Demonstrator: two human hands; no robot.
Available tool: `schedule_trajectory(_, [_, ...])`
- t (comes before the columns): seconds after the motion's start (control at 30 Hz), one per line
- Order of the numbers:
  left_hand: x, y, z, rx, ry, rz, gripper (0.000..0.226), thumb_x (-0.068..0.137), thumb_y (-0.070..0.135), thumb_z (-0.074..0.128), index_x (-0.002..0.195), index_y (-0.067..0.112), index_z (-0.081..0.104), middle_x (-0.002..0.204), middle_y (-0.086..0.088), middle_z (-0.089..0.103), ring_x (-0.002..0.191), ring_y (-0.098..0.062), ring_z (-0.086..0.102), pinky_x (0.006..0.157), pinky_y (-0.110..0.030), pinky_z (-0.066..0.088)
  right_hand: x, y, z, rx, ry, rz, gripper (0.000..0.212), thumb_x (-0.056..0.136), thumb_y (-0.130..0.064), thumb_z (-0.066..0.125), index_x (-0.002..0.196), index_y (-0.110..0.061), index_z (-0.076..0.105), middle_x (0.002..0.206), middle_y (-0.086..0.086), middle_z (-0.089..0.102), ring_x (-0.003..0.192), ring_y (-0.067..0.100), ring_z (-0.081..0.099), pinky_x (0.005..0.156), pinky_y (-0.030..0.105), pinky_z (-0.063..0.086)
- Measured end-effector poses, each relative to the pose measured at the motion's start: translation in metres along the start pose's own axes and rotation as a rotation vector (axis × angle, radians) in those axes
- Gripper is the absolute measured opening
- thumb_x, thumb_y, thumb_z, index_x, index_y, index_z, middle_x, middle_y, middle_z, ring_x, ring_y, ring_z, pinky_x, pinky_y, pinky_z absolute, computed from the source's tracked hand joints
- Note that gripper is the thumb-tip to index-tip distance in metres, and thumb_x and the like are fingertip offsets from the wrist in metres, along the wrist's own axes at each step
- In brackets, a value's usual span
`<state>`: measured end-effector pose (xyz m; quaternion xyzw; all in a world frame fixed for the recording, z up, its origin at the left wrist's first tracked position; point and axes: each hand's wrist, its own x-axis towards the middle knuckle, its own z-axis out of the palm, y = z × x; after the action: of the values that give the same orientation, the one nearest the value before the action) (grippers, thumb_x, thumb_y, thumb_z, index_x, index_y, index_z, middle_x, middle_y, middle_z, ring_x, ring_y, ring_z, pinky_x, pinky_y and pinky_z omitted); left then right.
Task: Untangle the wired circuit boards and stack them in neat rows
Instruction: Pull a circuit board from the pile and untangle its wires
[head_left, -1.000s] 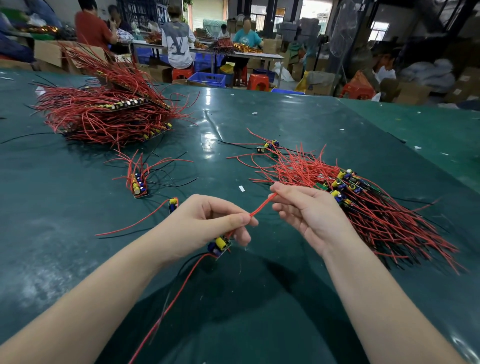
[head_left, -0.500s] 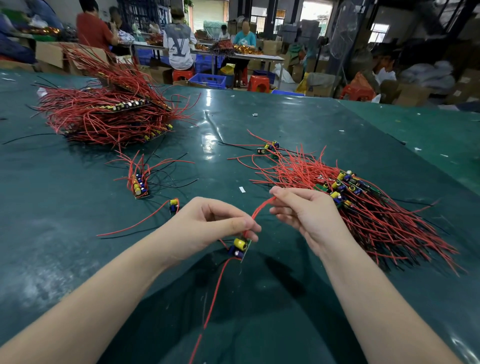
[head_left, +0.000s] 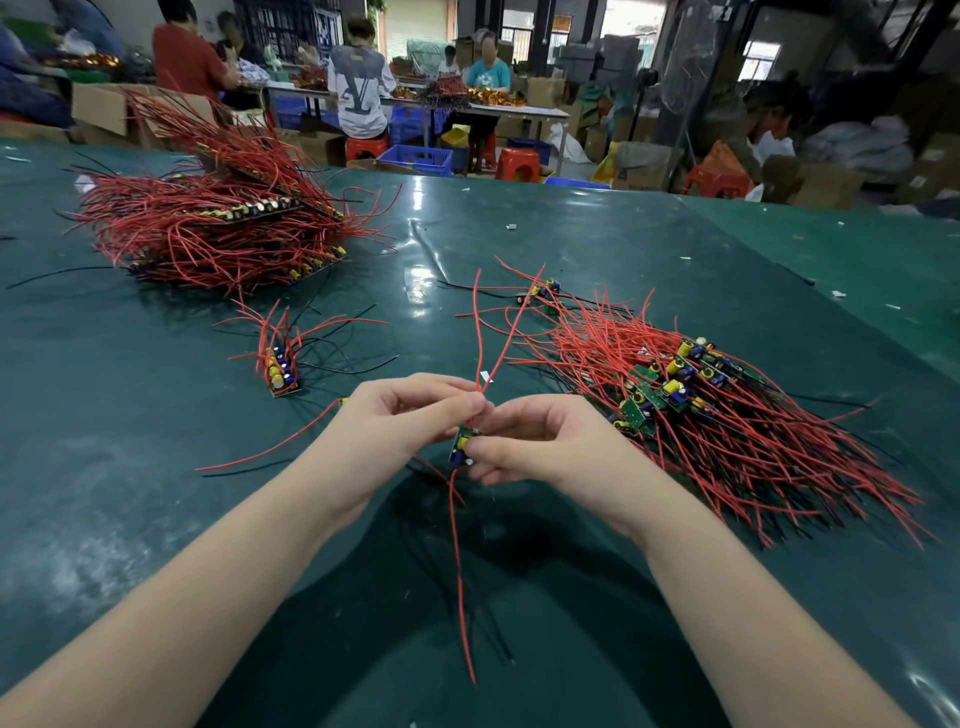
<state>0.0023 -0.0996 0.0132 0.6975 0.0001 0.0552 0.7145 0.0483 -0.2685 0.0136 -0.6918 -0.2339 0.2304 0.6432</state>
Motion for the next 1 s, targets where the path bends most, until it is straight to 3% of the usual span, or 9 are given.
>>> schedule_trajectory(0.1, [0.000,-0.001,0.004,-0.031,0.002,-0.025,0.022,0.078,0.027,0.067,0.094,0.017,0.076,0.100,-0.001,0.074,0.089,-0.011,0.065,0.081,-0.025,0.054,-0.001,-0.002,0.001,0.029,0.032,-0.047,0.011,0.083,0.003,0.068,0.094,0.001,0.068,0.073,0.006,0.073,0.065,0.013,0.069,0.063,0.021,0.055])
schedule_trajectory(0.17, [0.001,-0.001,0.005,-0.092,0.004,-0.075,0.019,0.091,0.019,0.057,0.102,0.012,0.071,0.101,-0.006,0.073,0.089,-0.012,0.068,0.076,-0.023,0.056,0.000,-0.006,-0.001,0.084,0.120,-0.081,0.010,0.083,0.001,0.068,0.086,-0.008,0.069,0.072,0.002,0.073,0.063,0.012,0.069,0.061,0.020,0.055])
schedule_trajectory(0.3, [0.001,0.002,0.006,-0.153,-0.047,-0.287,0.032,0.097,0.027,0.050,0.088,0.005,0.071,0.085,-0.012,0.074,0.070,-0.014,0.068,0.065,-0.022,0.057,0.001,-0.010,-0.011,0.144,0.257,-0.150,0.011,0.082,-0.005,0.069,0.085,-0.016,0.068,0.074,-0.003,0.074,0.061,0.009,0.068,0.058,0.018,0.054])
schedule_trajectory(0.4, [0.000,0.003,0.005,-0.193,-0.186,-0.369,0.033,0.086,0.034,0.057,0.078,0.009,0.077,0.082,-0.011,0.074,0.068,-0.015,0.069,0.065,-0.023,0.058,0.001,-0.010,-0.012,0.076,0.265,-0.174,0.011,0.082,-0.006,0.070,0.086,-0.017,0.069,0.075,-0.005,0.075,0.060,0.006,0.065,0.056,0.016,0.051])
schedule_trajectory(0.63, [0.002,0.000,0.003,-0.296,-0.226,-0.360,0.026,0.081,0.031,0.059,0.084,0.013,0.078,0.063,0.004,0.057,0.057,-0.007,0.057,0.058,-0.019,0.052,0.001,-0.007,-0.010,0.030,0.257,-0.151,0.009,0.082,-0.005,0.071,0.086,-0.013,0.067,0.072,-0.004,0.074,0.062,0.006,0.066,0.059,0.017,0.053])
schedule_trajectory(0.83, [0.002,-0.001,0.004,-0.236,-0.204,-0.344,0.022,0.080,0.029,0.062,0.080,0.013,0.077,0.059,0.005,0.050,0.054,-0.006,0.053,0.057,-0.018,0.051,0.002,-0.005,-0.009,0.083,0.199,-0.058,0.012,0.085,-0.006,0.068,0.097,-0.010,0.067,0.078,0.001,0.074,0.072,0.014,0.072,0.073,0.025,0.056])
schedule_trajectory(1.0, [0.001,0.001,0.007,-0.214,-0.153,-0.333,0.034,0.093,0.020,0.054,0.065,0.014,0.072,0.054,0.006,0.041,0.048,-0.007,0.044,0.050,-0.016,0.045,0.001,-0.005,-0.008,0.132,0.196,-0.040,0.008,0.080,-0.012,0.072,0.075,-0.015,0.076,0.079,0.002,0.075,0.072,0.013,0.071,0.067,0.020,0.055])
